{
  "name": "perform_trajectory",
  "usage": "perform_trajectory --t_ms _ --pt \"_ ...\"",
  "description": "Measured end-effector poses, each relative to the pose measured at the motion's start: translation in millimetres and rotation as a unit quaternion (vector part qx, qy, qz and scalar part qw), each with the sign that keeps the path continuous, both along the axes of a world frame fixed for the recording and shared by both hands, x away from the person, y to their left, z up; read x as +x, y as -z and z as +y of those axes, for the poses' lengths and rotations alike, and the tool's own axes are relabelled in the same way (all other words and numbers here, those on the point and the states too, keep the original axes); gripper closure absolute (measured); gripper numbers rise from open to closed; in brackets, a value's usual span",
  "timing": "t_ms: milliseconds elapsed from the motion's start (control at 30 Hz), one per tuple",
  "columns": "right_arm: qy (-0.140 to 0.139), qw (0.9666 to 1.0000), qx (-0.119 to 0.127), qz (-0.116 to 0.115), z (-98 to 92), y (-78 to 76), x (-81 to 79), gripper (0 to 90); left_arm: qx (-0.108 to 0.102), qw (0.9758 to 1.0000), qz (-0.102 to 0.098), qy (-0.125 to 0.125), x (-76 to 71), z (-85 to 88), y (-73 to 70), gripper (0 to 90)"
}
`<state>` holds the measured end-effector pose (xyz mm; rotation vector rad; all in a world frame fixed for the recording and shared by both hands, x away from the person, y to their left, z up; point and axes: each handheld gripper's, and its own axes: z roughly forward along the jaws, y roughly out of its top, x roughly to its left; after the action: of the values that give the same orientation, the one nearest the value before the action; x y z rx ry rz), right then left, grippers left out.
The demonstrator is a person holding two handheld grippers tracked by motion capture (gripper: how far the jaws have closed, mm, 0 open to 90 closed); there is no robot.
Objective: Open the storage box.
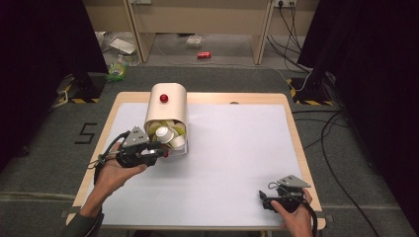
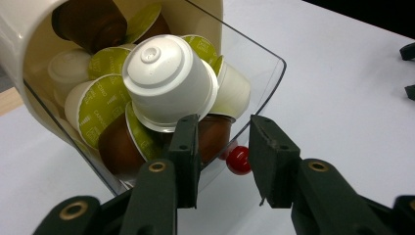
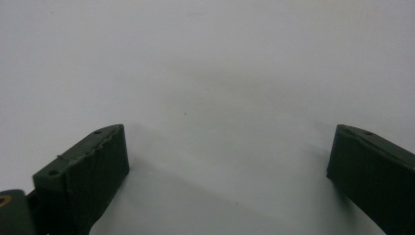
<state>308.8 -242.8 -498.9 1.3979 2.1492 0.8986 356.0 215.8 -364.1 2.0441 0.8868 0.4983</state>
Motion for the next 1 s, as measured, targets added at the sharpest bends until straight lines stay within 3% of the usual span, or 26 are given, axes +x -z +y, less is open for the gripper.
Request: perform_trajectory --t_ms 1000 --pt "0.002 1.0000 0.002 0.002 0.4 0.0 -0.5 2.1 0.012 0.9998 -0.008 0.012 -18.5 -2.5 -2.1 62.7"
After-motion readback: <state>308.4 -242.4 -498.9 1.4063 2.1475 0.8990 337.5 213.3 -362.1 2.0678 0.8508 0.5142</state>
